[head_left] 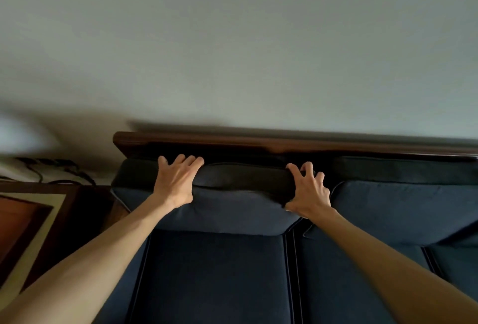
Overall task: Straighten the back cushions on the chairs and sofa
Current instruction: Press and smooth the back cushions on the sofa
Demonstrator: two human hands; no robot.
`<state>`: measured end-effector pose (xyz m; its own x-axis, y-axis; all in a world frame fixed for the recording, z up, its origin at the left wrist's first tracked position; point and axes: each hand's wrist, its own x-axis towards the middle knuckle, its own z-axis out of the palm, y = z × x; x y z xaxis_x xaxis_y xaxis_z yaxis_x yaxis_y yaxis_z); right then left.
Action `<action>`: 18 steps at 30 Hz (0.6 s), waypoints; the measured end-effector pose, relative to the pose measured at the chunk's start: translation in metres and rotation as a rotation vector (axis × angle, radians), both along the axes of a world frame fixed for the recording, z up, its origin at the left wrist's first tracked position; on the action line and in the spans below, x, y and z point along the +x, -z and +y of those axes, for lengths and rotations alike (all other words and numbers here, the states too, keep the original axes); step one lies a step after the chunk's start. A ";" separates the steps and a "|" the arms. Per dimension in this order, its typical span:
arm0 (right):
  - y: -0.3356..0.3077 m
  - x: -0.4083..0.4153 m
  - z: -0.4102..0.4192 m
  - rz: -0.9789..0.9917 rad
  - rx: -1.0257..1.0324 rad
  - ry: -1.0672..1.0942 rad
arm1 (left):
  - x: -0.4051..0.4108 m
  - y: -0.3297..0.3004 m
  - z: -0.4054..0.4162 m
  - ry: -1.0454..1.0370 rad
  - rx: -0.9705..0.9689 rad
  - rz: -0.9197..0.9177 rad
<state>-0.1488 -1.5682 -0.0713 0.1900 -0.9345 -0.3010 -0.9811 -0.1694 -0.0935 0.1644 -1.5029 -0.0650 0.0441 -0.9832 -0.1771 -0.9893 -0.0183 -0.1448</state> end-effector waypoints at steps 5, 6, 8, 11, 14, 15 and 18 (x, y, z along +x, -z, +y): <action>0.001 0.010 -0.006 0.027 -0.005 -0.014 | 0.017 0.000 -0.007 0.020 0.058 0.008; 0.002 0.011 -0.009 0.034 0.001 -0.014 | 0.018 -0.001 -0.011 0.028 0.075 0.005; 0.005 0.010 -0.011 0.041 0.006 -0.024 | 0.016 0.000 -0.017 0.014 0.100 0.014; 0.013 0.011 -0.009 0.070 -0.032 -0.045 | 0.012 0.007 -0.022 -0.040 0.150 0.035; 0.015 0.013 -0.013 0.093 -0.065 -0.050 | 0.012 0.005 -0.030 -0.080 0.202 0.071; 0.015 0.013 -0.015 0.097 -0.048 -0.048 | 0.013 0.002 -0.032 -0.083 0.231 0.088; 0.015 0.012 -0.019 0.099 -0.001 -0.057 | 0.011 -0.003 -0.033 -0.098 0.269 0.124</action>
<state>-0.1371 -1.5876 -0.0860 0.2126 -0.9234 -0.3197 -0.9742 -0.2256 0.0037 0.1755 -1.5358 -0.0619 0.0978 -0.8923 -0.4407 -0.9952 -0.0913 -0.0361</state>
